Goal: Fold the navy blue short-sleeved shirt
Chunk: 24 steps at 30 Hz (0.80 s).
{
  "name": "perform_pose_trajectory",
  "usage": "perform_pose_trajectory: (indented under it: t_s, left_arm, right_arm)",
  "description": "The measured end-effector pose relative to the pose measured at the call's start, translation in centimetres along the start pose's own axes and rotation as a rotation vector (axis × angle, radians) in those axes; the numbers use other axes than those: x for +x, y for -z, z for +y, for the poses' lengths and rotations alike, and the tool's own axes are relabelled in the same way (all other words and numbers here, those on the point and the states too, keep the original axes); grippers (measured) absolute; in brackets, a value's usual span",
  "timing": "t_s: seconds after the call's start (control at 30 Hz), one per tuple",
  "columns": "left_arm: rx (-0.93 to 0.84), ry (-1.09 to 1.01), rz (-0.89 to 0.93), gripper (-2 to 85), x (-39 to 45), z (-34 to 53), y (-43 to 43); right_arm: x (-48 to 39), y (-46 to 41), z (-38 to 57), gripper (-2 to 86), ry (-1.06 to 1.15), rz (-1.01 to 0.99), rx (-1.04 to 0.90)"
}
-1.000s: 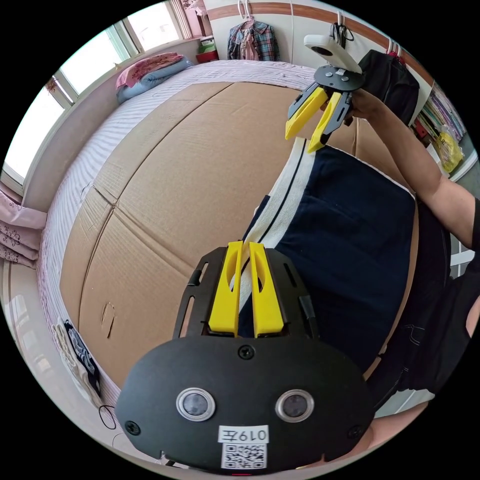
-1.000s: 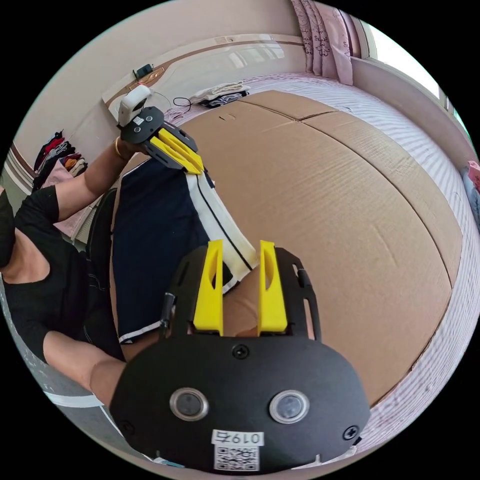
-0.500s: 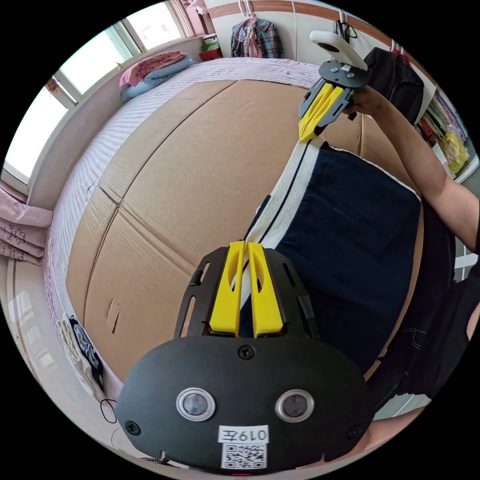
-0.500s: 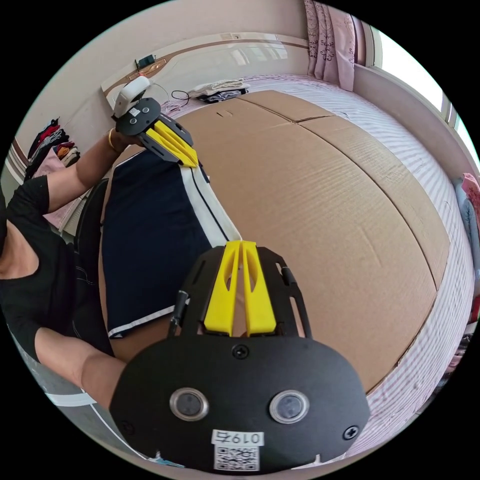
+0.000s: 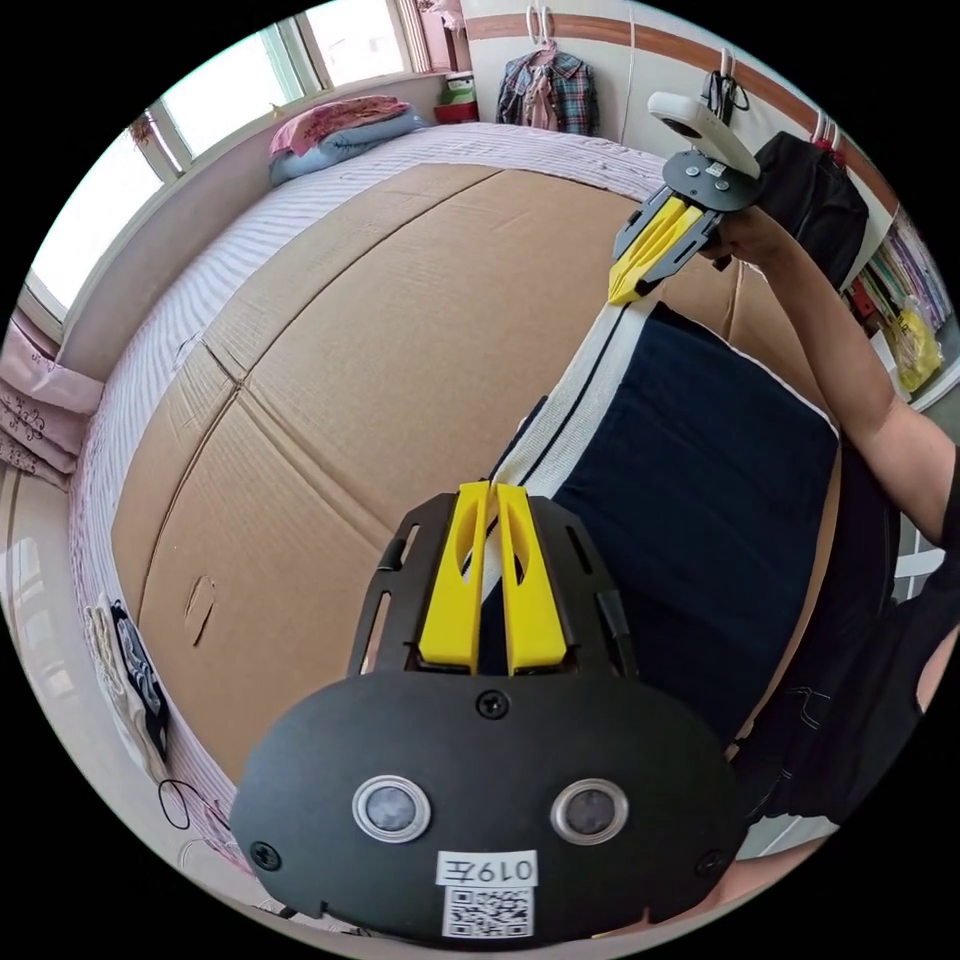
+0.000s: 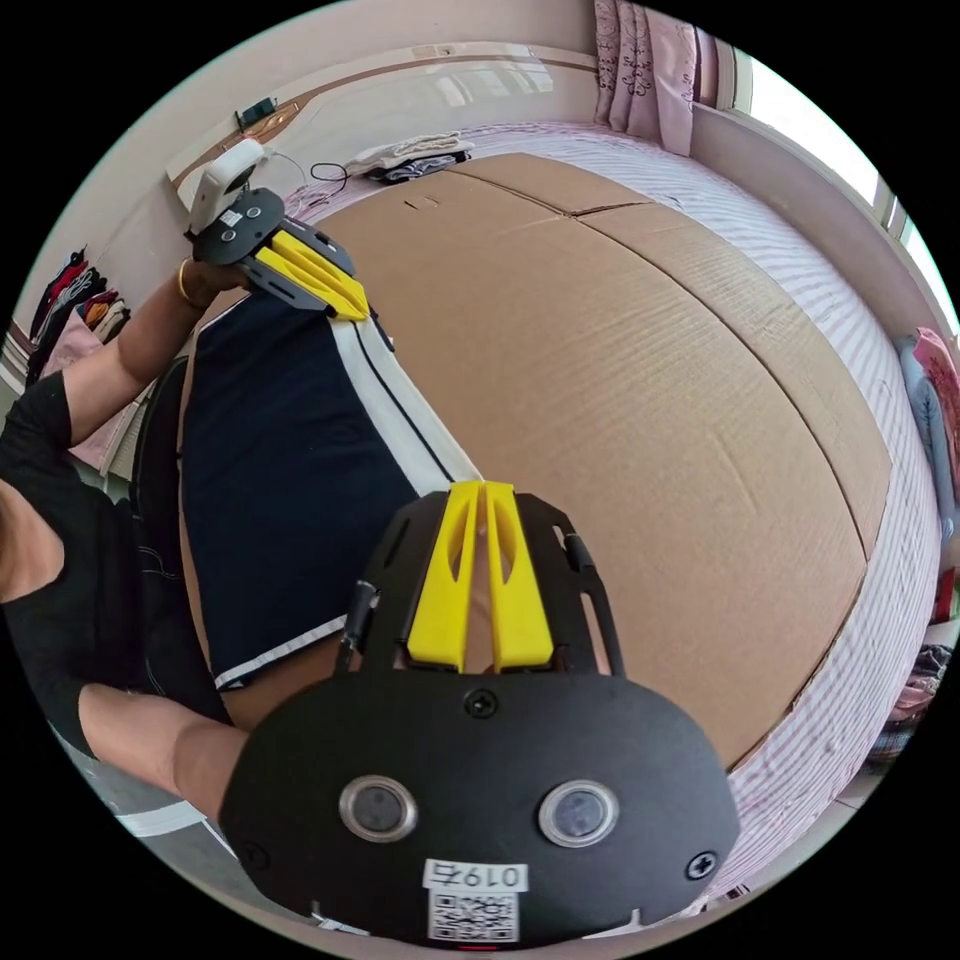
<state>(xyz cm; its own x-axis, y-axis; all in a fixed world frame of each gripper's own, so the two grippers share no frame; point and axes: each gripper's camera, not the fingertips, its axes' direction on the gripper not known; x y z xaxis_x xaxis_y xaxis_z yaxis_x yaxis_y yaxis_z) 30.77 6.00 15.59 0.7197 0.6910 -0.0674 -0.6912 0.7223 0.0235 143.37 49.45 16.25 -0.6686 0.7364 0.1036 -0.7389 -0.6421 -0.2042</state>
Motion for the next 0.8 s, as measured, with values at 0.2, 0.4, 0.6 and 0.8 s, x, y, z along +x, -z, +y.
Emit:
perform_pose_trajectory:
  t_s: [0.2,0.4,0.6,0.8]
  left_arm:
    - [-0.017,-0.027,-0.053,1.4,1.0,0.7,0.6]
    - [-0.022,-0.026,-0.044,1.6,0.7,2.0,1.4]
    - [-0.014,-0.013,-0.032,1.5,0.1,3.9,2.5]
    - [-0.024,-0.018,-0.044,1.3,-0.3,6.0,3.8]
  right_arm:
    - [-0.1,2.8,0.2,4.9,-0.077,-0.021,0.049]
    - [3.4,5.9,2.7,6.7,-0.27,-0.234,0.09]
    - [2.2,5.5,2.0,8.0,-0.356,-0.275,0.001]
    - [0.0,3.8,0.5,5.3,-0.371,-0.284,-0.056]
